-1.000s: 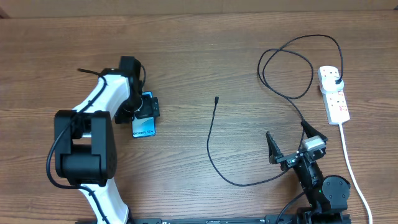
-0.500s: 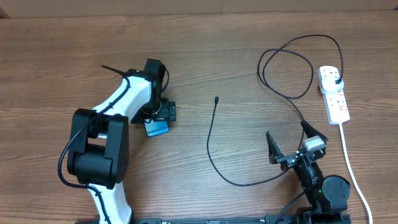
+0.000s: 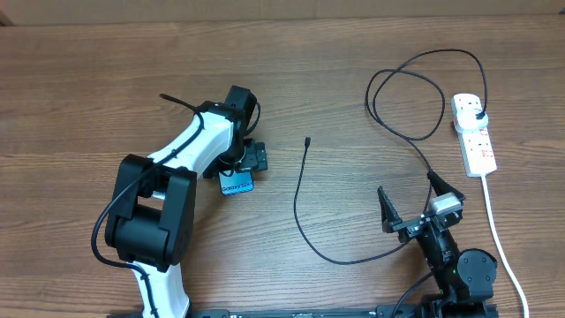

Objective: Plug charger to phone and switch on socket
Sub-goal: 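Close the left gripper on the phone's long edges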

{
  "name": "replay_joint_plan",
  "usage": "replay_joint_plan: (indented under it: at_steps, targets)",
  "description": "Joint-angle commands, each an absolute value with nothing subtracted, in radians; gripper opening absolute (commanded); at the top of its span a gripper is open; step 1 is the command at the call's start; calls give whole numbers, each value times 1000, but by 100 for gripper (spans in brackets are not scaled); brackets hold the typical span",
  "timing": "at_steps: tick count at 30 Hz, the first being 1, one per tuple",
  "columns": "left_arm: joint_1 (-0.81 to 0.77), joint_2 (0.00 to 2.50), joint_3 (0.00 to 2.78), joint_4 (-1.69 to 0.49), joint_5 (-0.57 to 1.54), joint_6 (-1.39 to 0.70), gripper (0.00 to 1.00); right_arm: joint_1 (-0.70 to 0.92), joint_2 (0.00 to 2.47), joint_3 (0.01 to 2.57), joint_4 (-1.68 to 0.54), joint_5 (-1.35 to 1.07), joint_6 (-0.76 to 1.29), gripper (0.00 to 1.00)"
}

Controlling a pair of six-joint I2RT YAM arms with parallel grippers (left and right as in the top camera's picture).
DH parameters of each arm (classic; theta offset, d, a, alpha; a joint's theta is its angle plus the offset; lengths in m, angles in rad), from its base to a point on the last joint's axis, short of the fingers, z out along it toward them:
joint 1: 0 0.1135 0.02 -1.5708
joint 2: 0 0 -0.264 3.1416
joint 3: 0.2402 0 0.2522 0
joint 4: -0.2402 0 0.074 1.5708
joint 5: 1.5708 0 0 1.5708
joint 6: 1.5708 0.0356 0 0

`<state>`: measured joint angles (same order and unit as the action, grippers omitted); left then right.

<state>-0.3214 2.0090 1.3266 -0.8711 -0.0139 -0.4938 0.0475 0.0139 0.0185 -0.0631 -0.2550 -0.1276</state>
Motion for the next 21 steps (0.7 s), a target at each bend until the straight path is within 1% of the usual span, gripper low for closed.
replay_joint_plan:
  at_steps: [1,6,11,15,21]
  targets:
    - [-319,2042,1320,-847,-13,-587,100,50,3,8,-58,-252,-129,100]
    - [-287,2042,1320,-829,-64,-604,100,50,3,8,-58,-252,-129,100]
    - [-241,2042,1320,-798,-51,-642,100,50,3,8,-57,-252,-129,100]
    - [-229,2043,1319,-799,-25,-561,100,50,3,8,-58,-252,-129,100]
    - [-237,2044,1317,-820,-25,-553,100,50,3,8,-58,-252,-129,100]
